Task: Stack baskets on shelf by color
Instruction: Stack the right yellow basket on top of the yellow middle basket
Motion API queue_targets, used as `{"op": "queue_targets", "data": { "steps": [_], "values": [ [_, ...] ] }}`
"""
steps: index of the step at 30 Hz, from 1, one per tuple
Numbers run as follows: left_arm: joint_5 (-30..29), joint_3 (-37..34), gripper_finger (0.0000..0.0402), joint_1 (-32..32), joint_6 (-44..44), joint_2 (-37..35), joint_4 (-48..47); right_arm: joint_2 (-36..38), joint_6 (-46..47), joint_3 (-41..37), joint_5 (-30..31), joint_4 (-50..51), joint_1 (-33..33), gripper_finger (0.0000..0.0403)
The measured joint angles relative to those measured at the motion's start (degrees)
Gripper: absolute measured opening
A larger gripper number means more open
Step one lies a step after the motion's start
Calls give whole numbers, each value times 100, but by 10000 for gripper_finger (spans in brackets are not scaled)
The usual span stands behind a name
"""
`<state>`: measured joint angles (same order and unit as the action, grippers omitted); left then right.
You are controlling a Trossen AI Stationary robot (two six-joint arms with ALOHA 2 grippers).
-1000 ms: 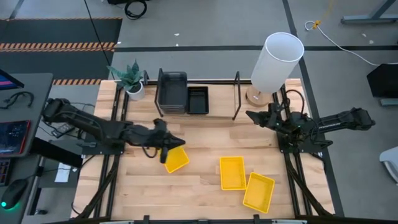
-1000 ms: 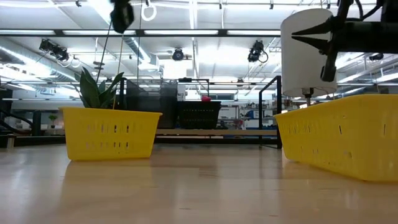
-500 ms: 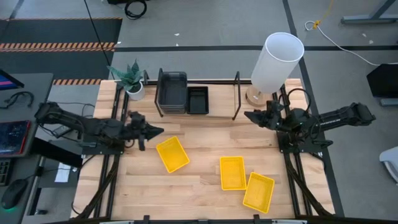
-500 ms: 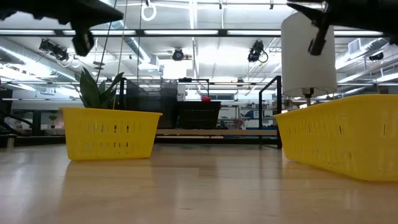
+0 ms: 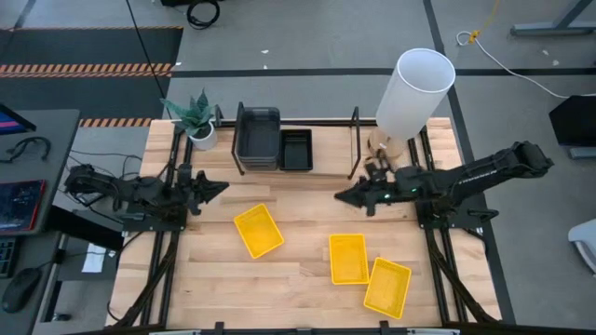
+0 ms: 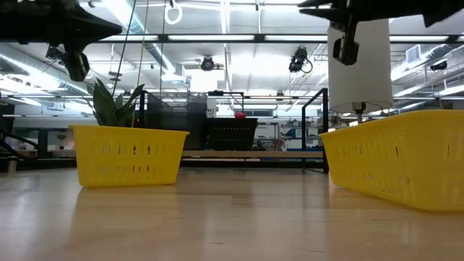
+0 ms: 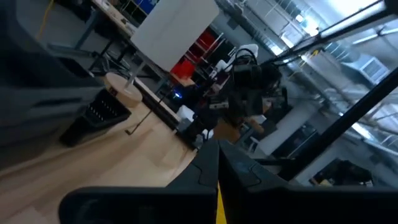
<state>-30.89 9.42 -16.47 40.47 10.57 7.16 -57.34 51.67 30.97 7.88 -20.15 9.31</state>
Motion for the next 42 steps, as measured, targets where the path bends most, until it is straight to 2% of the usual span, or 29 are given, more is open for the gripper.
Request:
{"op": "queue_targets", "data": {
  "steps": [6,11,17,24,29,39,42],
  "values": [
    [0,-471,6,-130,492,-486,-19,-692,-63,1056,-68,2227,338,25],
    [-31,-725,6,-322,703,-673,62,-1232,-274,1924,-62,3606,543,25],
    [-349,-891,6,-537,632,-689,470,-1700,-546,2477,-208,4015,635,25],
    [-833,-891,5,-701,474,-686,276,-1996,-617,2946,-498,4456,633,25],
    [-1055,-893,22,-706,540,-687,175,-2153,-827,3155,-687,4869,633,25],
    [286,-895,28,-704,509,-643,-278,-2284,-1287,3166,-980,5633,633,25],
    [492,-895,23,-704,166,-540,-292,-2298,-1648,3166,-1134,5800,631,28]
  ]
}}
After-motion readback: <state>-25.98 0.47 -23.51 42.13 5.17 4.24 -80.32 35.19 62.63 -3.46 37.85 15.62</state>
